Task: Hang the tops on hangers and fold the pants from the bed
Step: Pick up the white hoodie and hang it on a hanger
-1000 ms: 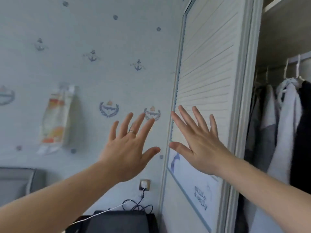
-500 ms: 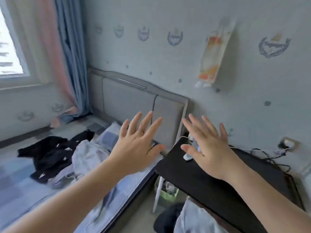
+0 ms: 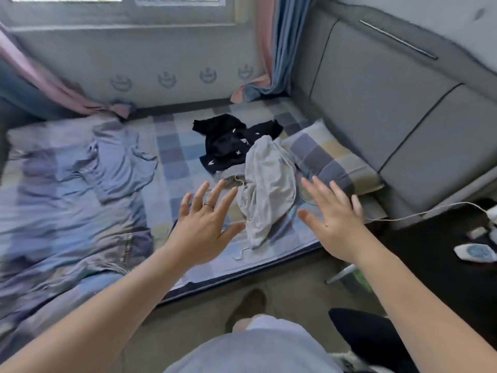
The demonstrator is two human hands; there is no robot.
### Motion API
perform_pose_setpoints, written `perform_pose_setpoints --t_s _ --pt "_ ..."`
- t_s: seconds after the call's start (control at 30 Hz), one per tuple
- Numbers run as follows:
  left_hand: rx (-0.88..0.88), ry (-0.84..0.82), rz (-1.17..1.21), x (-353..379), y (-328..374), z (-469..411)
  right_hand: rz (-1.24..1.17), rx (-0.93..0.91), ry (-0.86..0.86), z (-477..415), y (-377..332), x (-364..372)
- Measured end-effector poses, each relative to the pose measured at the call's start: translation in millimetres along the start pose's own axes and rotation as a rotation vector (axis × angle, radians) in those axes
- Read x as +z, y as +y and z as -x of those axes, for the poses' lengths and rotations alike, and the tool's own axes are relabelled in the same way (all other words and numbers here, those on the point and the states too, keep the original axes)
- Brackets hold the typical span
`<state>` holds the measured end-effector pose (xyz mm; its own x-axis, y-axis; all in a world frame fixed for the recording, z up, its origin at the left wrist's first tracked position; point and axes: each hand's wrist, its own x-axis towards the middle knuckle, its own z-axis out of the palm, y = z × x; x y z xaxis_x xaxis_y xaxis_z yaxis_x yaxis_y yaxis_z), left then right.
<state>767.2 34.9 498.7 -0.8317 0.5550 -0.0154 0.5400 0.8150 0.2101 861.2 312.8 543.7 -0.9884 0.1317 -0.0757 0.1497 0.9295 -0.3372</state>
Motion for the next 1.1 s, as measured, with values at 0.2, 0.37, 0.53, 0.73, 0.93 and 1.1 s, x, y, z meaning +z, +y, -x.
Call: perform_pose_setpoints --t_s 0.2,0.37,0.53,0.73,0.93,1.1 --pt "-0.149 -0.066 0.028 19 -21 -55 -0.027 -0.076 -0.13 -91 12 34" --pt "-0.192 -0.162 0.01 34 -28 -117 -0.056 -0.092 -0.228 -157 34 48" --pt "-0.242 -0.249 0.039 49 -34 -180 -0.08 -0.07 -0.307 -204 66 56" --pt "-0.226 -0.275 0.089 55 -41 -249 -0.089 0.014 -0.332 -252 93 58" --pt "-0.162 -0.25 0.111 83 -68 -326 -0.102 0.115 -0.28 -300 107 84" --pt "-0.084 -0.297 0.094 141 -124 -386 -0.112 0.232 -0.294 -354 117 157"
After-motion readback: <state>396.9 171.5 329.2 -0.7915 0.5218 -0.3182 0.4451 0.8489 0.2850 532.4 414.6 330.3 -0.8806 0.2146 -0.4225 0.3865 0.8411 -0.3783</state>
